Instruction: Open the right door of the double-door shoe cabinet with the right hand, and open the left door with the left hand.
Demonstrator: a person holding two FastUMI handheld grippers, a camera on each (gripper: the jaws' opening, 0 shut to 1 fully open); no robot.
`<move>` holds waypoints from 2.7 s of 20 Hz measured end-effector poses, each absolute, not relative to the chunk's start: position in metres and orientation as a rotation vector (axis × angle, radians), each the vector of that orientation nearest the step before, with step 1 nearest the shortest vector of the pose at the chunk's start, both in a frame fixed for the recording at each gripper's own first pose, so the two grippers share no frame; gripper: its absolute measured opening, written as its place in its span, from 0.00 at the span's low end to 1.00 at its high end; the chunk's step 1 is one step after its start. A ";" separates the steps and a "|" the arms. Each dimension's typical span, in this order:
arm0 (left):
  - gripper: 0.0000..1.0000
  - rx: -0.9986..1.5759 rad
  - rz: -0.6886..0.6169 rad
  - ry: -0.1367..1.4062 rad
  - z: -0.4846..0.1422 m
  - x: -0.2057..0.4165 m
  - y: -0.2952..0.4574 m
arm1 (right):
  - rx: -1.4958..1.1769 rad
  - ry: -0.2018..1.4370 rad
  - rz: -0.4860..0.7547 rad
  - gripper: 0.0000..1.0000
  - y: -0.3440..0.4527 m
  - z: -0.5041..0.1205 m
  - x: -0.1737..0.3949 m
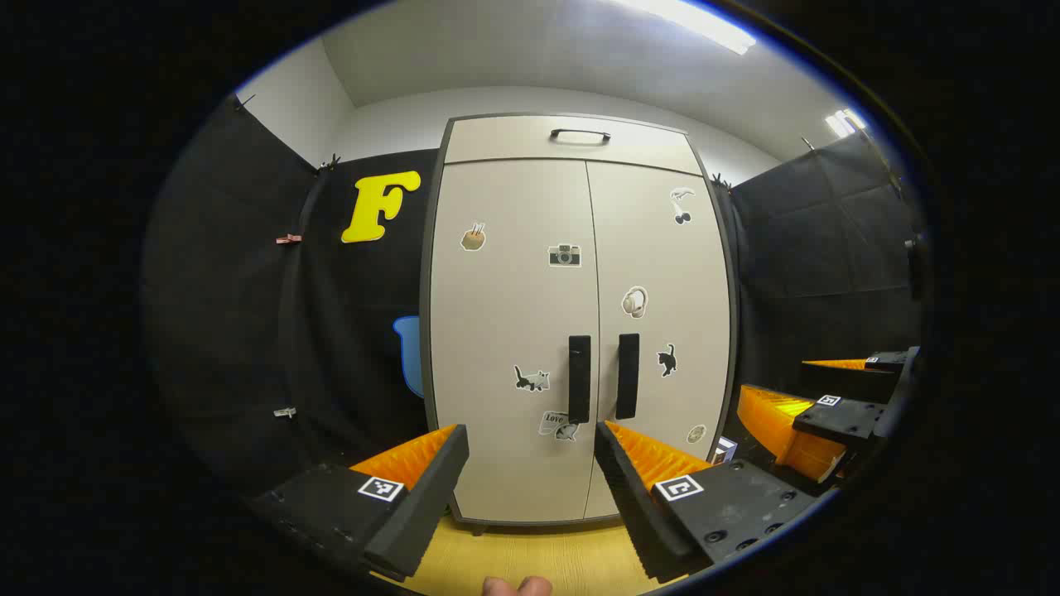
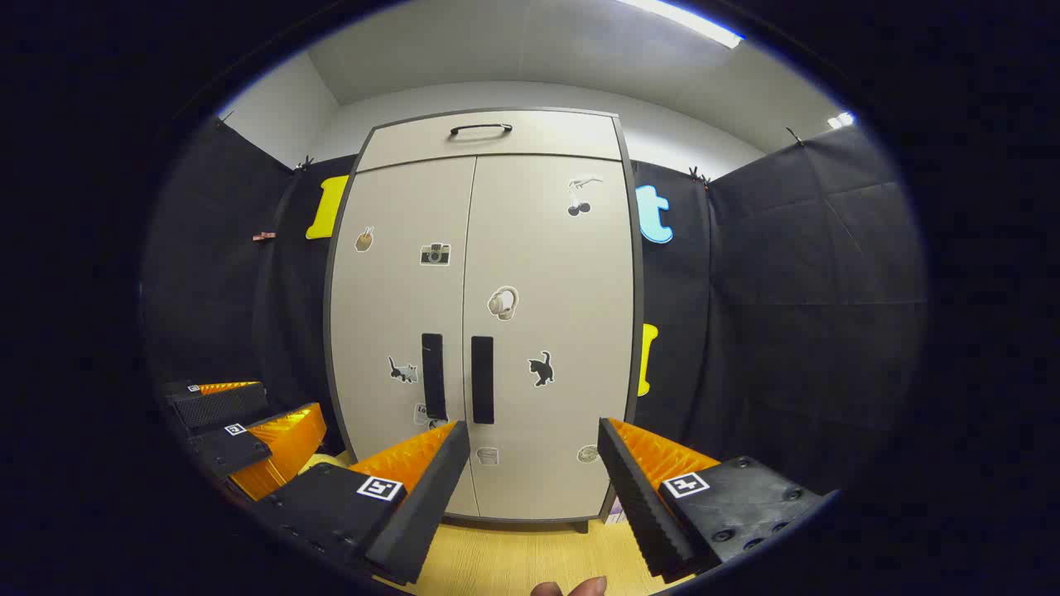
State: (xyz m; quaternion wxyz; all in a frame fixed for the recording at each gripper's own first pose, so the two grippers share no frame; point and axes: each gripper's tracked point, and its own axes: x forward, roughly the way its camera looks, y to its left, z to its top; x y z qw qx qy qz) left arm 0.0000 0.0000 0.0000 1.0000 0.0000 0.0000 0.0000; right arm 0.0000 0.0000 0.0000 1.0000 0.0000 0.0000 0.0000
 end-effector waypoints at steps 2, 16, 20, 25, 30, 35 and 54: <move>0.94 0.001 0.000 0.000 0.000 0.001 0.000 | -0.002 0.001 -0.002 0.98 -0.002 0.001 0.001; 0.94 0.006 0.005 -0.004 0.002 0.009 0.003 | 0.001 0.004 -0.001 0.98 0.002 0.000 0.010; 0.94 0.013 0.006 -0.004 0.001 0.012 0.007 | 0.000 0.004 -0.002 0.98 0.004 -0.001 0.013; 0.94 0.022 0.005 0.003 -0.002 0.012 0.012 | -0.007 0.014 0.023 0.98 0.015 -0.001 0.034; 0.94 0.029 0.010 0.013 -0.009 0.013 0.021 | -0.002 -0.021 0.052 0.98 0.031 0.010 0.072; 0.94 0.023 0.011 0.020 -0.014 0.021 0.029 | 0.002 -0.007 0.082 0.98 0.052 0.000 0.113; 0.94 -0.010 0.044 0.044 -0.037 0.051 0.066 | 0.041 0.056 0.003 0.35 0.072 -0.049 0.225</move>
